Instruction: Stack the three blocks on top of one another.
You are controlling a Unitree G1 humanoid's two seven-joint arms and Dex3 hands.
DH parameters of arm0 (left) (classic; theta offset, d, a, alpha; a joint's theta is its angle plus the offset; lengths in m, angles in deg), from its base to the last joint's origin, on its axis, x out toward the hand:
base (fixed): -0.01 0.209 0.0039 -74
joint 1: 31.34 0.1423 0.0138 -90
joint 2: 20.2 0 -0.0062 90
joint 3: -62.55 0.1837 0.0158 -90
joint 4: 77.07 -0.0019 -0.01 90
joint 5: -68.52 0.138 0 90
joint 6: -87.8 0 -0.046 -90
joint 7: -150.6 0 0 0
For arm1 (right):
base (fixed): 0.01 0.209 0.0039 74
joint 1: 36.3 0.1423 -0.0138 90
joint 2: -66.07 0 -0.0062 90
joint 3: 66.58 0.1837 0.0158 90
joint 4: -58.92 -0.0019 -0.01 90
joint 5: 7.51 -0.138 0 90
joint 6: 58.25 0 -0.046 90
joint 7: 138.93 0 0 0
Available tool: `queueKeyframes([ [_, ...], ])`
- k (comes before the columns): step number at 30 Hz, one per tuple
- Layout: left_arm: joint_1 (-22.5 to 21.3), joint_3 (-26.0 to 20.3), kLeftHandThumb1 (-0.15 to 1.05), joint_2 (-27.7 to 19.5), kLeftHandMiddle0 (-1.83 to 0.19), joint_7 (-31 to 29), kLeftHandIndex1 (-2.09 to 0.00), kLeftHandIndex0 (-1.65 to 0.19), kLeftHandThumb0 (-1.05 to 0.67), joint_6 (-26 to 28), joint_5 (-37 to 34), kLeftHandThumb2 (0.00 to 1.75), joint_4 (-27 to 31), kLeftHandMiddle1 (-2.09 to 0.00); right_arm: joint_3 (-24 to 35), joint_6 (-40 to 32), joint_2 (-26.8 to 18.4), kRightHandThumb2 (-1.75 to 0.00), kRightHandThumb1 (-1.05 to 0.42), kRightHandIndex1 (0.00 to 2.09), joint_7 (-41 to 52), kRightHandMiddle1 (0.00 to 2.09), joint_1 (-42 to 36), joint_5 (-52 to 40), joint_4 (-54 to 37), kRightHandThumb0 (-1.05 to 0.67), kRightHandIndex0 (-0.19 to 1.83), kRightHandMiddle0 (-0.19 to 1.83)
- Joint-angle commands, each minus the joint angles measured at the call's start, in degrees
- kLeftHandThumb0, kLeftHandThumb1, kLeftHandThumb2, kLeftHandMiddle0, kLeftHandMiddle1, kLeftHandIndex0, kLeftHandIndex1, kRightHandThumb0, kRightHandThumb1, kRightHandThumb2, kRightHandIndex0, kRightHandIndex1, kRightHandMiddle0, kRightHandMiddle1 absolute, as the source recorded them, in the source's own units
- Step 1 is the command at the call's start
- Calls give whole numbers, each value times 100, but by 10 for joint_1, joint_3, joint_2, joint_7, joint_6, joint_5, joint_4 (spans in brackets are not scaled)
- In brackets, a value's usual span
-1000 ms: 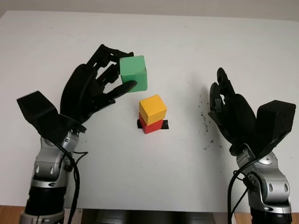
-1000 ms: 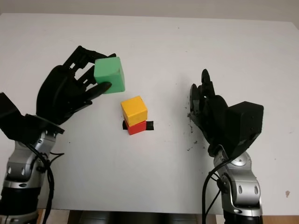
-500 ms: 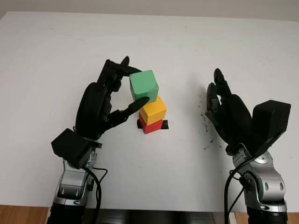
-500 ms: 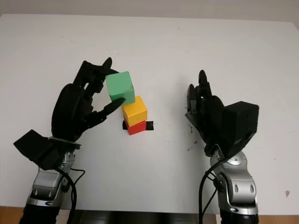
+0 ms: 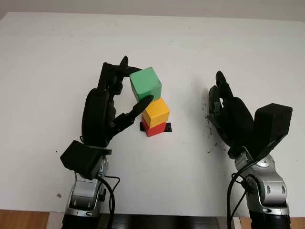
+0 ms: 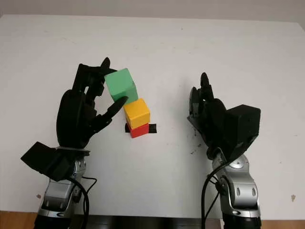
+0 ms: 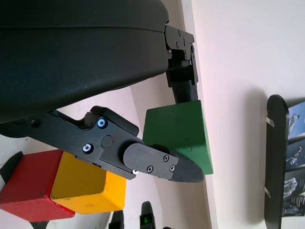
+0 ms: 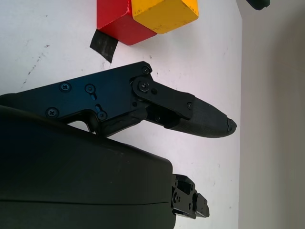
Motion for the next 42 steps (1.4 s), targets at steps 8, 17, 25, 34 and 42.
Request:
queueKeyframes([
  [8, 8, 19, 105, 11, -19, 4, -171, -16, -46, 54, 11, 30, 47, -6, 4, 8, 2, -73, -105, 0, 0, 0, -3, -3, -1, -65, -19, -19],
  [17, 8, 32, 105, 13, -18, 5, -171, -18, -42, 77, 17, 30, 52, -6, 2, -4, 12, -72, -105, 0, -15, 0, -6, -3, -14, -65, -19, -19],
  [25, 16, 40, 105, 18, -21, 10, -174, -19, -42, 88, 20, 30, 58, -6, -1, -1, 11, -71, -105, 0, -14, 0, -2, -2, -10, -65, -19, -19],
  [34, 37, 46, 105, 18, -23, 20, -177, -19, -43, 99, 33, 30, 74, -6, 1, -7, 9, -72, -105, 0, -13, 0, -1, -3, -13, -65, -19, -19],
  [42, 44, 48, 105, 15, -24, 29, -177, -19, -44, 107, 51, 30, 68, -6, 3, -6, 9, -74, -105, 0, -13, 0, -1, -3, -15, -65, -19, -19],
])
